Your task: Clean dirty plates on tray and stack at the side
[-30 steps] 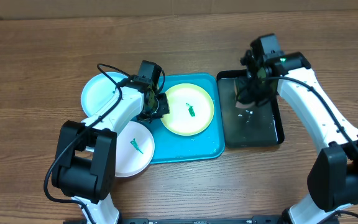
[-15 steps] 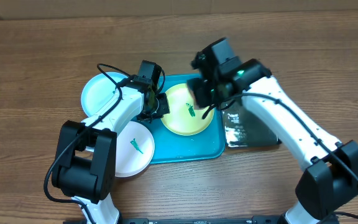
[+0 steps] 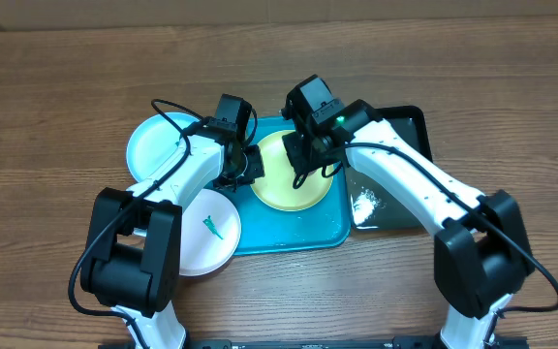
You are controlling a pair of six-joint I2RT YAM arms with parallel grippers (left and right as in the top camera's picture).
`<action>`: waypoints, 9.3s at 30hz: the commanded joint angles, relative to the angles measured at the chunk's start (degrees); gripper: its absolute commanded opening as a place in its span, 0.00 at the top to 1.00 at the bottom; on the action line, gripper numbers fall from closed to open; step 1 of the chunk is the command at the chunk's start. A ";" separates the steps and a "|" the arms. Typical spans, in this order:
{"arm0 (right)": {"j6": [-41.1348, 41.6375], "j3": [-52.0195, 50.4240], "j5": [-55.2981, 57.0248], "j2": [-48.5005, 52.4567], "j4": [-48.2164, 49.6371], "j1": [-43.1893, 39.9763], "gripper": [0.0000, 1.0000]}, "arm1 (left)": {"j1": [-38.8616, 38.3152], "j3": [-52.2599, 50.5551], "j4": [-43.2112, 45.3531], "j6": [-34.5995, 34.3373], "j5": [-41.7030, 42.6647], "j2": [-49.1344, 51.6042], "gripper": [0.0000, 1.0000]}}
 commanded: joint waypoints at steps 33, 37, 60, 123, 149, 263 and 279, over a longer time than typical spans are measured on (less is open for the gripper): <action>9.33 -6.14 -5.75 8.11 11.87 2.29 0.96 | -0.37 -0.37 -0.35 -0.33 0.17 0.63 0.96; 11.21 -7.52 -1.79 8.11 12.79 2.29 0.96 | -0.37 -0.37 -0.35 -0.31 0.15 0.63 0.96; 11.76 -7.41 17.92 8.09 10.36 1.36 0.96 | -0.37 -0.37 -0.35 -0.28 0.15 0.63 0.96; 8.74 -2.03 15.72 5.40 -8.79 -24.83 0.96 | -0.37 -0.37 -1.62 -0.28 -0.02 0.63 0.96; 2.71 0.92 5.81 5.49 -11.23 -24.83 0.48 | -0.37 -0.37 -1.38 -0.31 -0.22 0.63 0.92; 7.87 16.50 -13.25 5.51 -10.34 -56.26 0.00 | -23.58 26.86 -5.81 4.28 -29.33 -3.69 0.96; 7.87 16.50 -13.25 5.51 -10.32 -56.26 0.00 | -40.72 26.86 13.20 37.22 -63.06 -3.69 0.96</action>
